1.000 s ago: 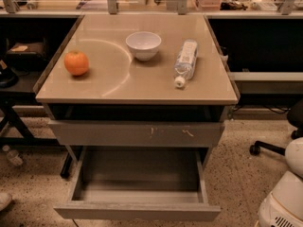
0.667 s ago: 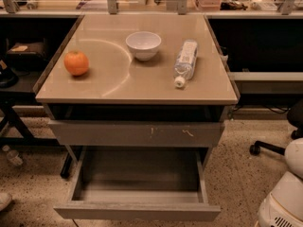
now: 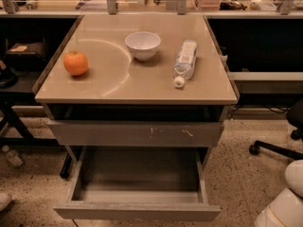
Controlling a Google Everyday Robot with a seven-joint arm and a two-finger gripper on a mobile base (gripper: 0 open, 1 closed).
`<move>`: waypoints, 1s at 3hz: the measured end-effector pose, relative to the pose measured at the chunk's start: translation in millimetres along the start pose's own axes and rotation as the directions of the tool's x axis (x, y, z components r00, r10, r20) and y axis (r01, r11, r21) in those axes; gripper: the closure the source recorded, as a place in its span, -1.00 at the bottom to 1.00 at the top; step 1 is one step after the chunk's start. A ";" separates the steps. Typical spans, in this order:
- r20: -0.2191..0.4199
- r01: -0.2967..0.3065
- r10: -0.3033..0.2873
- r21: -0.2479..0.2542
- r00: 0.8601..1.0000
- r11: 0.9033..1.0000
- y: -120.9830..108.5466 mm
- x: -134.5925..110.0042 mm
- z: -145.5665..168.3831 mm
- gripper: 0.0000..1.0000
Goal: Close middle drawer
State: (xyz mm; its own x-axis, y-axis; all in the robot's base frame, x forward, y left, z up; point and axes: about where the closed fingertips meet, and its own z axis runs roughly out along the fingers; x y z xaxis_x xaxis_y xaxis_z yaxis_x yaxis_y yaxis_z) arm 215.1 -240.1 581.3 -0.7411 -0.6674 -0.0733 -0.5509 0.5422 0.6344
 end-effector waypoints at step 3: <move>0.136 0.070 -0.070 0.007 0.988 0.998 8.3 -26.1 31.9 1.00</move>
Offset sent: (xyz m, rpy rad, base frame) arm -0.0082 0.0215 -0.0106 0.0792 -0.0909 -0.0287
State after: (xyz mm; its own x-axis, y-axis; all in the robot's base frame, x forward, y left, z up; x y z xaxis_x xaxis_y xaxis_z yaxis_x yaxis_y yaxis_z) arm 217.6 -201.9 563.9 -0.7460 -0.6279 -0.2216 -0.6040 0.4979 0.6223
